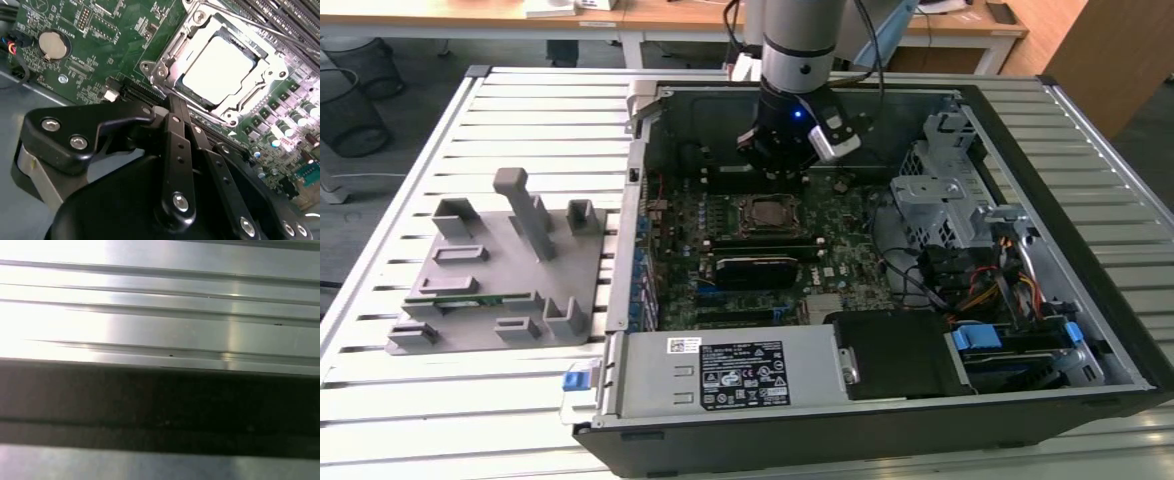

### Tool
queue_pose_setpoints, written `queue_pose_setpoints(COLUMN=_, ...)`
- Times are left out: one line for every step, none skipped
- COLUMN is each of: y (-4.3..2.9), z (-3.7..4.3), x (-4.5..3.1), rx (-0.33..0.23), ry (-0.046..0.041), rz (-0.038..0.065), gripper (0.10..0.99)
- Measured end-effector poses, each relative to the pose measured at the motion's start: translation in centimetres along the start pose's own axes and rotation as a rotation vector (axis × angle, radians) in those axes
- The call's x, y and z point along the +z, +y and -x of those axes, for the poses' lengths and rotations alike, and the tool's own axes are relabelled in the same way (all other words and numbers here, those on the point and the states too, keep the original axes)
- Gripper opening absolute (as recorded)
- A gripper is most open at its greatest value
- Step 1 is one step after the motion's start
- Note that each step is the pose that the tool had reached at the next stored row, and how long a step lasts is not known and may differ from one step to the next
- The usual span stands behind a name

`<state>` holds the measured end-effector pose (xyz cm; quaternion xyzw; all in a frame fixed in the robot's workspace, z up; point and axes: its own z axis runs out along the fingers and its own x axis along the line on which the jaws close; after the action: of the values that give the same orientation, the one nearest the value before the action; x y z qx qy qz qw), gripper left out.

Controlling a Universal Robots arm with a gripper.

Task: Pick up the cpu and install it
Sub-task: 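Install the first cpu locking lever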

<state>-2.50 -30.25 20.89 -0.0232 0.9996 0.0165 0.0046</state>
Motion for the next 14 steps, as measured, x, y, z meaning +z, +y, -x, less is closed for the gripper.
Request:
queue_pose_setpoints(y=-0.08, z=0.00, x=-0.01, rx=0.000, ry=0.0000, rz=0.001, gripper=0.106)
queue_pose_setpoints(y=-0.15, z=-0.01, x=-0.01, rx=0.000, ry=-0.0001, rz=0.002, gripper=0.106)
queue_pose_setpoints(y=-0.21, z=-0.01, x=-0.01, rx=0.000, ry=0.0000, rz=0.002, gripper=0.106)
queue_pose_setpoints(y=-0.26, z=-0.02, x=-0.02, rx=0.000, ry=0.0000, rz=0.003, gripper=0.106)
queue_pose_setpoints(y=-0.31, z=-0.02, x=-0.02, rx=0.000, ry=-0.0001, rz=0.004, gripper=0.106)
queue_pose_setpoints(y=-0.35, z=-0.02, x=-0.02, rx=0.000, ry=-0.0002, rz=0.005, gripper=0.106)
queue_pose_setpoints(y=-0.38, z=-0.02, x=-0.02, rx=0.000, ry=-0.0002, rz=0.006, gripper=0.106)
queue_pose_setpoints(y=-0.41, z=-0.03, x=-0.02, rx=0.000, ry=-0.0002, rz=0.006, gripper=0.106)
queue_pose_setpoints(y=-0.44, z=-0.02, x=-0.02, rx=0.000, ry=-0.0002, rz=0.007, gripper=0.106)
queue_pose_setpoints(y=-0.47, z=-0.02, x=-0.02, rx=0.000, ry=-0.0002, rz=0.008, gripper=0.106)
queue_pose_setpoints(y=-0.50, z=-0.02, x=-0.02, rx=0.000, ry=-0.0003, rz=0.008, gripper=0.106)
queue_pose_setpoints(y=-0.52, z=-0.02, x=-0.02, rx=0.000, ry=-0.0004, rz=0.009, gripper=0.106)
queue_pose_setpoints(y=-0.55, z=-0.02, x=-0.03, rx=0.000, ry=-0.0004, rz=0.010, gripper=0.106)
queue_pose_setpoints(y=-0.57, z=-0.03, x=-0.02, rx=0.000, ry=-0.0004, rz=0.010, gripper=0.106)
